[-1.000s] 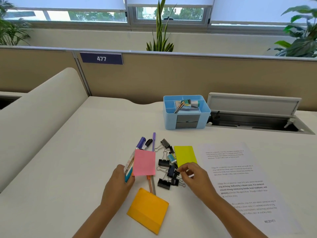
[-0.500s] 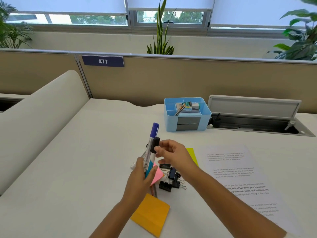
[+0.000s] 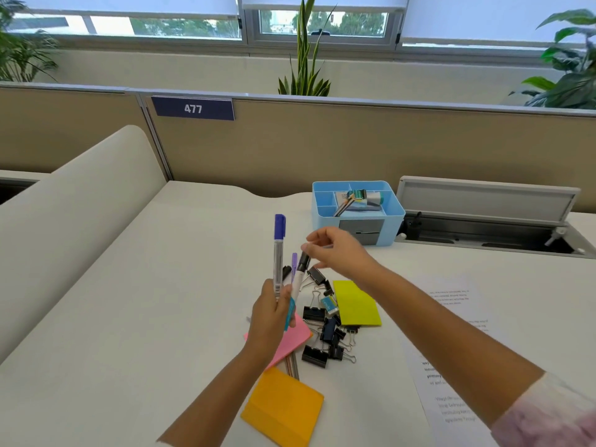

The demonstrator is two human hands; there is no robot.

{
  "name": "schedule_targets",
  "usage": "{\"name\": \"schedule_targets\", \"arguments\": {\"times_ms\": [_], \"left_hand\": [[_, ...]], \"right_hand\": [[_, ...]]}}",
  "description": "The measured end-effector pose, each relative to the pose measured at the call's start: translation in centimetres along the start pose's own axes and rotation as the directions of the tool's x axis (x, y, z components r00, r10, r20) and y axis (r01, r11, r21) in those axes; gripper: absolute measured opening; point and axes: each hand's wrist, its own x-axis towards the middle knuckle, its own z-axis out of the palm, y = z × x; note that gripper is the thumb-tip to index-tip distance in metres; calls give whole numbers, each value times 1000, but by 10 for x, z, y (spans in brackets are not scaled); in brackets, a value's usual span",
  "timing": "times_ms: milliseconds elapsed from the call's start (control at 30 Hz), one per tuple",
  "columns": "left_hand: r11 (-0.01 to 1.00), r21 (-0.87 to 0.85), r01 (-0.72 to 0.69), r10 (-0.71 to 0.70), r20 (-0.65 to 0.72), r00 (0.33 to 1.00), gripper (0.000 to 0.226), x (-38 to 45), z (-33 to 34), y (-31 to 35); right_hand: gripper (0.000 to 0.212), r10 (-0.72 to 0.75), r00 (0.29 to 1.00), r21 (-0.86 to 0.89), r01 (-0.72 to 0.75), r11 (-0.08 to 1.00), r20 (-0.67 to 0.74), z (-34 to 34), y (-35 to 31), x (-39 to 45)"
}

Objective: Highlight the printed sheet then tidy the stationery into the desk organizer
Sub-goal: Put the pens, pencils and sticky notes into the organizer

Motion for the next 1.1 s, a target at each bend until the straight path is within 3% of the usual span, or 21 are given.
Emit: {"name": "schedule_targets", "arguments": {"times_ms": [100, 233, 367, 500, 633, 800, 933, 1100], "left_hand": [[999, -45, -12, 13, 18, 1000, 13, 2, 7, 4], [997, -6, -78, 78, -11, 997, 15, 4, 7, 1], [1000, -21, -11, 8, -112, 994, 17, 15, -6, -12], [999, -18, 36, -38, -145, 989, 23, 14, -13, -21], [998, -17, 56, -58, -136, 989, 28, 6, -13, -27], [996, 11, 89, -87, -135, 987, 41, -1, -12, -33], [994, 15, 105, -102, -135, 986, 25, 0, -18, -38], [993, 53, 107, -100, -124, 987, 16, 4, -26, -40]], "right_hand": [[41, 125, 992, -54, -126, 991, -22, 11, 19, 6], [33, 133, 990, 80, -136, 987, 36, 7, 21, 10], [24, 10, 980, 27, -5, 1000, -197, -19, 6, 29], [12, -170, 887, -35, 172, 984, -430, -52, -12, 54], [11, -274, 801, -123, 247, 961, -533, -68, -25, 77], [14, -322, 793, -274, 204, 940, -517, -66, -17, 104], [15, -333, 826, -400, 145, 905, -455, -64, -3, 119], [19, -261, 844, -394, 64, 917, -468, -70, 8, 129]]}}
